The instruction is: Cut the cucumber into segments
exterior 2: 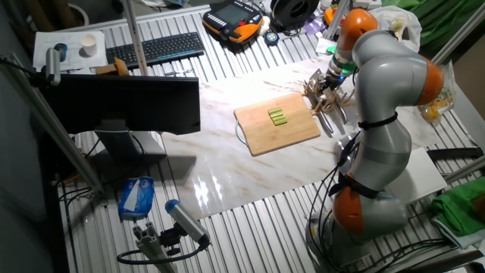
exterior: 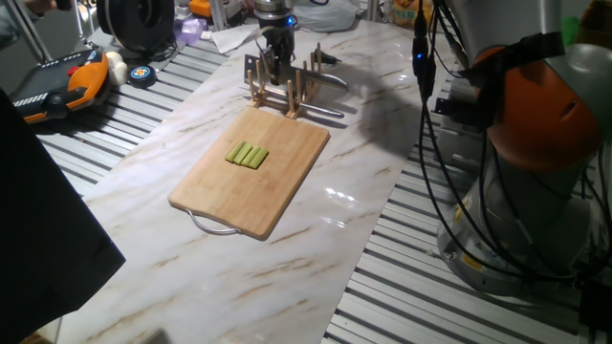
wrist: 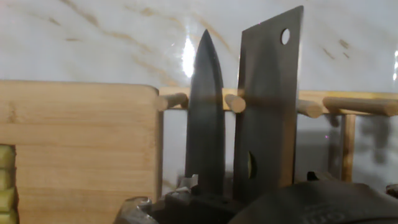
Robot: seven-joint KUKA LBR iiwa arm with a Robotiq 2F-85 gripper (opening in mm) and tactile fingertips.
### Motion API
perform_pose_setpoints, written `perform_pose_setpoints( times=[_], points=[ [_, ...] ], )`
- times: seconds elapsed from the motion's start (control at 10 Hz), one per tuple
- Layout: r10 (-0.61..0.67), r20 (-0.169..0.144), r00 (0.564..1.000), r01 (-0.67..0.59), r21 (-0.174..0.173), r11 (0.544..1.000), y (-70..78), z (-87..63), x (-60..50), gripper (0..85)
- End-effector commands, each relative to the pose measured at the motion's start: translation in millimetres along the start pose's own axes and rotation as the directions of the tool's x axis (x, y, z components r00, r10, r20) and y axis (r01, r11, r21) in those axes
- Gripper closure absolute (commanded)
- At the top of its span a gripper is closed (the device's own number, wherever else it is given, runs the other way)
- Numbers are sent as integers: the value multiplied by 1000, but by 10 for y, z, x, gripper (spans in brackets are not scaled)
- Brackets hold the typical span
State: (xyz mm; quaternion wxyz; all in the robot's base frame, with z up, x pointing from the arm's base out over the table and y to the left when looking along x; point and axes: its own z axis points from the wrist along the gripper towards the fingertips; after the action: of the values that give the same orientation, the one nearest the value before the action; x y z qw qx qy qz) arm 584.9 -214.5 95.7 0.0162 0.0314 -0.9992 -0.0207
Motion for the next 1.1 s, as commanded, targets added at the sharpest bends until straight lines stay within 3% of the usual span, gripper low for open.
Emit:
perform_pose_setpoints(
  times=[0.0, 0.5, 0.8, 1.0],
  points=[
    [2, 0, 1000, -2, 2, 1000, 5, -17, -24, 250],
    [9, -3, 1000, -9, 1, 1000, -62, 49, -194, 257],
    [3, -12, 1000, -3, -5, 1000, -91, 29, -201, 400],
    [0, -12, 1000, 0, -2, 1000, -65, 53, -192, 427]
  ],
)
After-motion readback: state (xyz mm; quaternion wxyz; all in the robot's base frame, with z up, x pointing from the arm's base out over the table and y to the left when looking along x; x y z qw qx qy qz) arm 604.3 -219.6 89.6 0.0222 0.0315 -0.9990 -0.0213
